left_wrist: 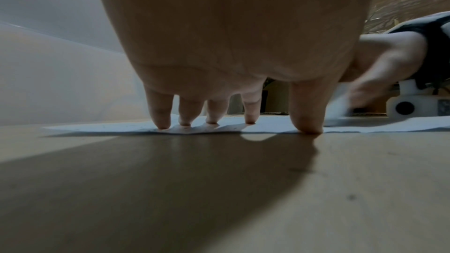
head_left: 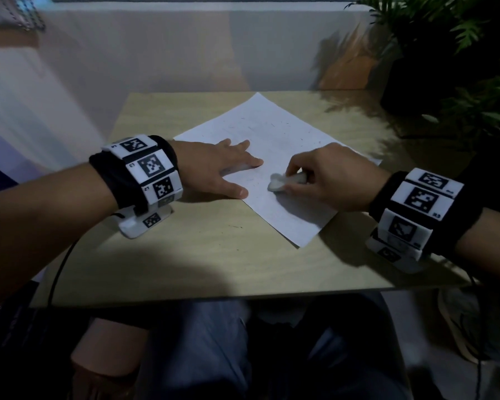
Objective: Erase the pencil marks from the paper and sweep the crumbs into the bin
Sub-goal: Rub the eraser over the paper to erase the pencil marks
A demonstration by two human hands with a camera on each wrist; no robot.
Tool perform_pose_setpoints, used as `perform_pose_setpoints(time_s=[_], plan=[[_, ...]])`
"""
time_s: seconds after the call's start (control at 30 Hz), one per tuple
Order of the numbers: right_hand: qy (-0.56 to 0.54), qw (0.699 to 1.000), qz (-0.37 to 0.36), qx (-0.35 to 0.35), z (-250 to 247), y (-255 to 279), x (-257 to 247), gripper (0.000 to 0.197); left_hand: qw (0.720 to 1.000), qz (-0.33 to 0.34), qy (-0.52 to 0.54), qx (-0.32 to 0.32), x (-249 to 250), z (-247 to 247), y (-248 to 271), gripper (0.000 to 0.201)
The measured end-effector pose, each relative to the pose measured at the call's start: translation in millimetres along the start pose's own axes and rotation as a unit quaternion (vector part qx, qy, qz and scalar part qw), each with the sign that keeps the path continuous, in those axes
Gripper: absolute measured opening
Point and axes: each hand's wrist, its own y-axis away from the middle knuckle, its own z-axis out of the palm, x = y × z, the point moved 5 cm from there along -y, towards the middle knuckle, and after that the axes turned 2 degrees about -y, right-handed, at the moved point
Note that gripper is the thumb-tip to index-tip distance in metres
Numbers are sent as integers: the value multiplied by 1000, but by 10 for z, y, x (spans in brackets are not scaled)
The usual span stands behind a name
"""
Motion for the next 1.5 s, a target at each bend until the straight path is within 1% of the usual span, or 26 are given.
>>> perform_pose_setpoints(time_s=[0.03,0.1,0.13,0.17,0.3,0.33,0.4,0.43,0.47,0.5,0.57,0.6,0.63,0.73,0.77,0.8,0.9,0.97,1.03,1.07,1.17,1.27,1.3,1.37,1.43,1.5], plan=[[-9,1000,-14,-17,19,18,-33,37,1000,0,0,0,-3,-2,0,80],[-62,993,-44,-89,84,77,-135,33,1000,-1,0,-1,-1,-2,2,79],[-81,989,-45,-114,108,88,-151,32,1000,-2,-1,-1,0,-1,1,79],[-85,989,-38,-116,114,75,-127,31,1000,-2,-1,-2,6,-2,4,79],[-14,1000,6,-18,42,-6,8,30,1000,-2,-1,0,8,-5,3,79],[-13,1000,-2,-17,49,2,-11,29,1000,-2,-1,0,7,-7,5,79],[-36,997,-30,-63,100,47,-95,27,1000,-2,0,-3,14,-12,8,79],[-48,995,-37,-85,117,59,-122,27,1000,-1,-1,-4,20,-13,10,79],[-54,994,-31,-92,122,51,-119,28,1000,-2,-2,-5,20,-13,14,79],[-53,995,-15,-82,112,26,-88,30,1000,-2,-3,-5,24,-12,17,79],[-38,998,22,-37,77,-19,-8,34,1000,-3,0,-4,22,-11,18,79],[-30,999,25,-20,64,-28,1,35,1000,-3,2,-3,20,-13,20,79],[-28,999,16,-19,68,-22,-22,33,1000,-3,3,-3,20,-16,22,79],[-51,994,-27,-92,137,57,-163,25,1000,-4,1,-5,24,-18,32,83],[-58,993,-26,-99,147,68,-171,25,1000,-6,1,-6,25,-16,37,85],[-56,995,-15,-85,143,60,-135,28,1000,-8,0,-6,31,-15,43,87],[-17,999,28,1,92,19,15,42,1000,-12,-3,1,39,-26,49,84],[-17,1000,12,7,110,24,-2,38,1000,8,8,10,40,-24,33,80],[-43,999,-13,-14,125,36,-63,34,998,49,42,16,39,-1,9,73],[-54,998,-14,-18,116,36,-76,35,996,66,58,16,30,14,2,70],[-50,998,-5,-25,83,27,-67,37,995,76,65,9,6,46,-25,64],[-80,990,-43,-104,148,69,-167,25,995,74,64,11,8,35,-27,63],[-82,989,-48,-116,162,71,-186,21,995,74,65,11,8,33,-23,63],[-65,993,-35,-87,146,31,-130,21,995,71,63,10,12,32,-21,63],[-35,999,-19,-35,100,-7,-59,30,996,69,60,9,15,30,-22,64],[-37,998,-43,-27,106,6,-86,38,996,69,59,11,15,29,-27,64]])
